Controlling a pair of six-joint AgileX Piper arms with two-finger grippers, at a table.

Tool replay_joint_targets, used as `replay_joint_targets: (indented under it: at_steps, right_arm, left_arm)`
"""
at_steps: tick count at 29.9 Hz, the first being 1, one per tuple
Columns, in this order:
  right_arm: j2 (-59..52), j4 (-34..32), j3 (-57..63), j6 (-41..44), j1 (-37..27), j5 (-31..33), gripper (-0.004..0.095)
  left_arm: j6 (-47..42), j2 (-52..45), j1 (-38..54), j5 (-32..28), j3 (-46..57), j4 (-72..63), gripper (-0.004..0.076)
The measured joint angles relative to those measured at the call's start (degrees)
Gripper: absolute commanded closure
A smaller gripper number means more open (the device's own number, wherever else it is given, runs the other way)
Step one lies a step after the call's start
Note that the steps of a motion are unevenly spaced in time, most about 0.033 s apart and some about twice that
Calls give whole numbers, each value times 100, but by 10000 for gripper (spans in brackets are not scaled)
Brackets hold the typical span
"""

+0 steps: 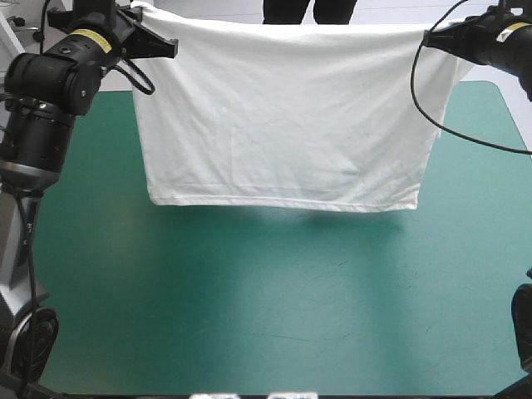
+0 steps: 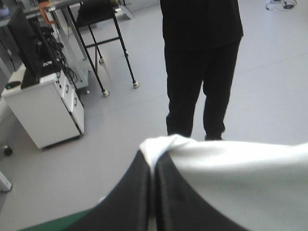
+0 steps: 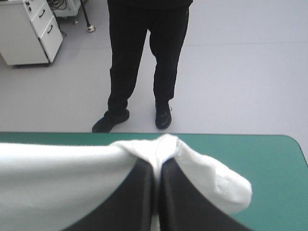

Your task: Fold the cloth

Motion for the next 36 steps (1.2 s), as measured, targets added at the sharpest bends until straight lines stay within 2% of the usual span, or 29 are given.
replay_joint_targets:
  at_steps: [5,11,14,18,20,23,29,36]
  right_arm:
    - [237,-27,6,-100,0,-827,925]
    - [397,-8,1,-141,0,-832,925]
    - [588,73,1,-146,0,-415,925]
    - [794,203,121,-146,0,372,925]
    - [819,279,318,-146,0,738,925]
    - [780,415,783,-216,0,1039,925]
    - [387,624,2298,-491,38,1170,925]
    - [-565,759,4105,-593,50,1066,925]
  left_arm:
    - [-26,323,0,-912,5,174,733]
    - [-41,578,0,-1207,5,342,733]
    - [-228,810,22,-877,5,349,733]
    - [-652,1010,137,117,203,129,733]
    - [-642,977,219,595,524,-91,733]
    - [-515,779,257,945,1250,-317,733]
    - [-275,-14,257,1254,2927,-665,733]
    - [-188,-1001,257,1487,4521,-1029,733]
